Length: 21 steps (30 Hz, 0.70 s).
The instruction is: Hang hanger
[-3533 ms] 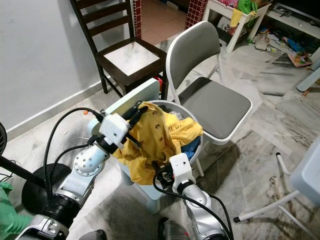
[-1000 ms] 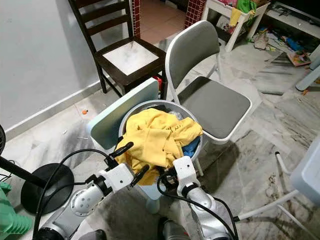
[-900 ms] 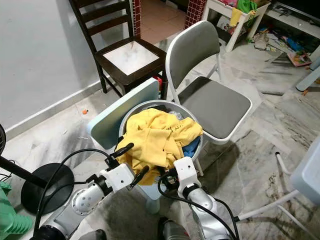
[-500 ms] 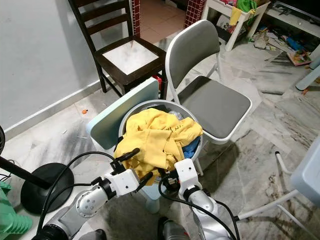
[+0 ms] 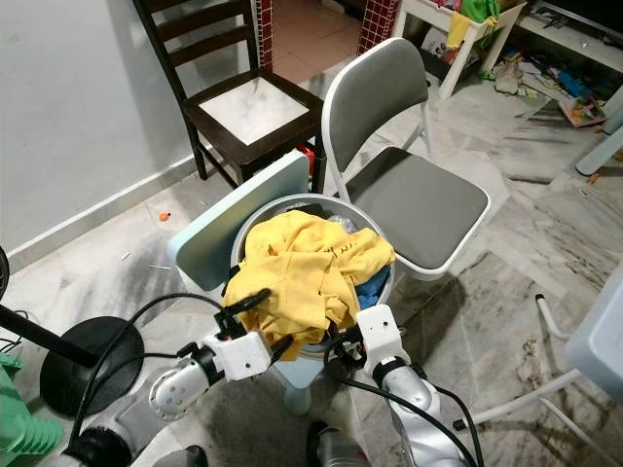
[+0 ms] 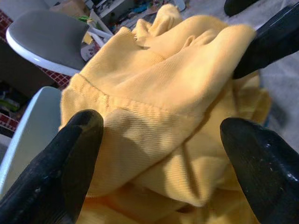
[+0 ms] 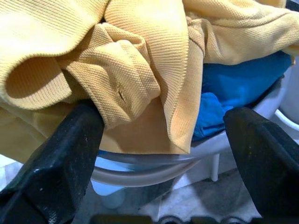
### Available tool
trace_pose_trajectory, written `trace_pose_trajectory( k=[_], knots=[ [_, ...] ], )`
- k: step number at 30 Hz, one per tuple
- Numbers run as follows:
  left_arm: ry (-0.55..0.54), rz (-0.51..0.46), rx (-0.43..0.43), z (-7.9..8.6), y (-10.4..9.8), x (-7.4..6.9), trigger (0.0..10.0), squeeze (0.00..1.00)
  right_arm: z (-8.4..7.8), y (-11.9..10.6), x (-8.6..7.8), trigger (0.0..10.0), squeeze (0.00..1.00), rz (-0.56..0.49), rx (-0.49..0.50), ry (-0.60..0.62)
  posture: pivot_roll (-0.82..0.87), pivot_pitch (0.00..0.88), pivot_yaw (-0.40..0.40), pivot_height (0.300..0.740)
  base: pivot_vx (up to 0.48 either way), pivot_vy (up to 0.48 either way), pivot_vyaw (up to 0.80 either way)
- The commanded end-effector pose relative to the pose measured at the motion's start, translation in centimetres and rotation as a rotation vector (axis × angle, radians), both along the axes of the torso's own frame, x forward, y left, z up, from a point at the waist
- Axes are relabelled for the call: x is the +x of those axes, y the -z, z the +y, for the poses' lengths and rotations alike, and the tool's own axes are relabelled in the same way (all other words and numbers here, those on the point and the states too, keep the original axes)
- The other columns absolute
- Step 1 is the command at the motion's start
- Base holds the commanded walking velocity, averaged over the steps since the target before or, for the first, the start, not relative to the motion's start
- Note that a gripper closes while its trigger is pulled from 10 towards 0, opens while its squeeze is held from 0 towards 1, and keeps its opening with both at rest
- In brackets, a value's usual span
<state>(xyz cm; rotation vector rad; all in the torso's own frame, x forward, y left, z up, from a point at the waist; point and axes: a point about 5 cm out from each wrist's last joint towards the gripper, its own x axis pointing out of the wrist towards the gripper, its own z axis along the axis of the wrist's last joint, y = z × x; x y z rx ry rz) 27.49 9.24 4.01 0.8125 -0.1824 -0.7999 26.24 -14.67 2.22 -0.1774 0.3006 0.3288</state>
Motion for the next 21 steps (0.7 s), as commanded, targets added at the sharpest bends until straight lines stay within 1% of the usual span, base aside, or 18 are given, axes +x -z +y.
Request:
trace_pose_trajectory(
  k=[1,2,5,9,10,11,12,13,16,17,18,19,21],
  knots=[
    [0.021,0.000,0.044,0.2,0.5,-0.1,10.0,0.00,0.1,0.3,-0.3,10.0,0.14,0.023,0.014,-0.003,-0.12,0.204,-0.085,0.740,0.000,0.000,0.00],
    [0.021,0.000,0.044,0.2,0.5,-0.1,10.0,0.00,0.1,0.3,-0.3,10.0,0.14,0.023,0.014,-0.003,-0.12,0.204,-0.085,0.740,0.000,0.000,0.00],
    [0.006,-0.002,0.053,0.5,0.1,0.7,10.0,0.00,0.3,0.4,-0.4,10.0,0.14,0.023,0.013,-0.003,-0.12,0.203,-0.079,0.740,0.000,0.000,0.00],
    [-0.008,0.001,0.067,0.6,0.0,1.2,10.0,0.00,0.2,0.4,-0.5,10.0,0.14,0.021,0.010,0.000,-0.13,0.203,-0.077,0.740,0.000,0.000,0.00],
    [-0.011,0.002,0.071,0.6,0.1,1.3,7.1,0.00,0.3,0.4,-0.5,10.0,0.14,0.021,0.010,0.000,-0.13,0.202,-0.076,0.740,0.000,0.000,0.00],
    [-0.010,0.004,0.074,0.6,0.1,1.4,2.9,0.00,0.3,0.4,-0.5,10.0,0.14,0.022,0.010,0.001,-0.13,0.202,-0.075,0.740,0.000,0.000,0.00],
    [-0.008,0.005,0.077,0.5,0.2,1.4,2.9,0.00,0.3,0.5,-0.5,10.0,0.14,0.022,0.010,0.001,-0.13,0.202,-0.075,0.740,0.000,0.000,0.00],
    [-0.005,0.002,0.078,0.3,0.1,1.6,0.0,0.00,0.4,0.5,-0.5,10.0,0.14,0.023,0.010,0.000,-0.12,0.202,-0.074,0.740,0.000,0.000,0.00],
    [0.007,-0.012,0.075,-0.2,-0.2,1.9,0.0,0.00,0.6,0.6,-0.5,10.0,0.14,0.026,0.011,-0.004,-0.12,0.201,-0.072,0.740,0.000,0.000,0.00],
    [0.016,-0.020,0.071,-0.6,-0.4,2.0,0.7,0.00,0.7,0.6,-0.5,10.0,0.14,0.027,0.012,-0.007,-0.12,0.200,-0.072,0.740,0.000,0.000,0.00],
    [0.016,-0.020,0.071,-0.6,-0.4,2.0,0.7,0.00,0.7,0.6,-0.5,10.0,0.14,0.027,0.012,-0.007,-0.12,0.200,-0.072,0.740,0.000,0.000,0.00],
    [0.031,-0.030,0.072,-1.1,-0.6,2.0,10.0,0.00,0.8,0.6,-0.5,10.0,0.14,0.028,0.013,-0.009,-0.12,0.200,-0.071,0.740,0.000,0.000,0.00],
    [0.051,-0.036,0.072,-1.7,-0.7,2.0,10.0,0.00,0.9,0.6,-0.5,10.0,0.14,0.029,0.014,-0.010,-0.12,0.200,-0.070,0.740,0.000,0.000,0.00]
  ],
)
